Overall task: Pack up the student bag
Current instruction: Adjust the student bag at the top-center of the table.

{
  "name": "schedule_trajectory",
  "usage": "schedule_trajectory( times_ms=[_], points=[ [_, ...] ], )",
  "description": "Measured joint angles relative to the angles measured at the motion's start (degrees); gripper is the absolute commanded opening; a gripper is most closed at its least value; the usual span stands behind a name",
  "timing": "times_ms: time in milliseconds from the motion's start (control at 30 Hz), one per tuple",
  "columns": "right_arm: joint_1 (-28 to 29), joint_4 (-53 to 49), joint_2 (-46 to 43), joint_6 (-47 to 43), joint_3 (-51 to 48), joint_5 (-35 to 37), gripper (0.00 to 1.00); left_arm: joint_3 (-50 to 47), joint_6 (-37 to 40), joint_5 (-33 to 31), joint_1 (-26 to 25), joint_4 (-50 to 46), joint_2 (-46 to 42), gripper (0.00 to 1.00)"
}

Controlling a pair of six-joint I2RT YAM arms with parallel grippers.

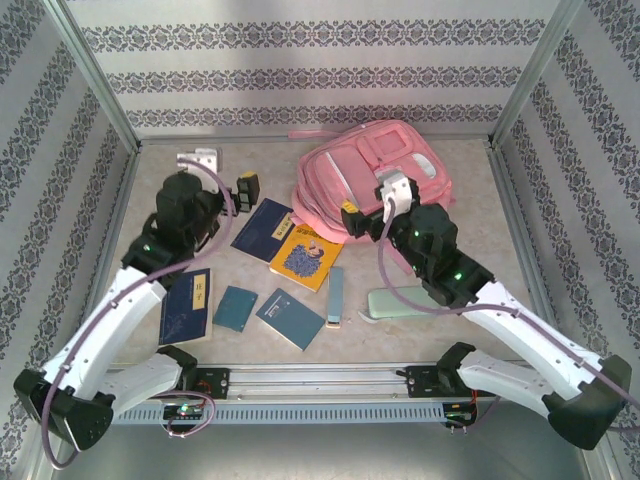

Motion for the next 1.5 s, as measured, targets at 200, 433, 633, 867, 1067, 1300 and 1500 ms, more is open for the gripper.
schedule_trajectory(
  times_ms=[200,433,633,867,1067,1300,1500],
  points=[
    [-9.57,-10.64,3.89,12.87,9.44,-14.01,0.98,6.69,-9.35,4.07,0.07,-16.65,5.11,0.99],
    [-8.39,-18.14,22.56,13.55,16.87,-20.35,0.86,2.67,-17.57,7.78,1.07,-22.45,4.83,0.99],
    [-2.75,-28.87,47.71,7.30,38.16,-7.85,0.79,-2.12,-23.04,7.37,4.68,-21.97,-0.26,0.99],
    [-0.44,-36.00,67.56,3.78,55.06,-0.24,0.73,-6.91,-26.29,9.33,7.19,-20.41,-0.85,0.99],
    [-0.83,-39.19,77.64,3.65,65.64,3.48,0.63,-8.24,-28.09,11.58,7.58,-18.60,-0.83,0.99],
    [-2.10,-40.15,82.27,4.33,70.99,4.35,0.40,-9.16,-28.98,13.22,8.37,-16.79,-0.83,1.00],
    [-2.99,-42.56,86.73,3.19,76.89,3.67,0.00,-9.40,-29.62,14.45,9.09,-15.89,-0.63,1.00]
  ],
)
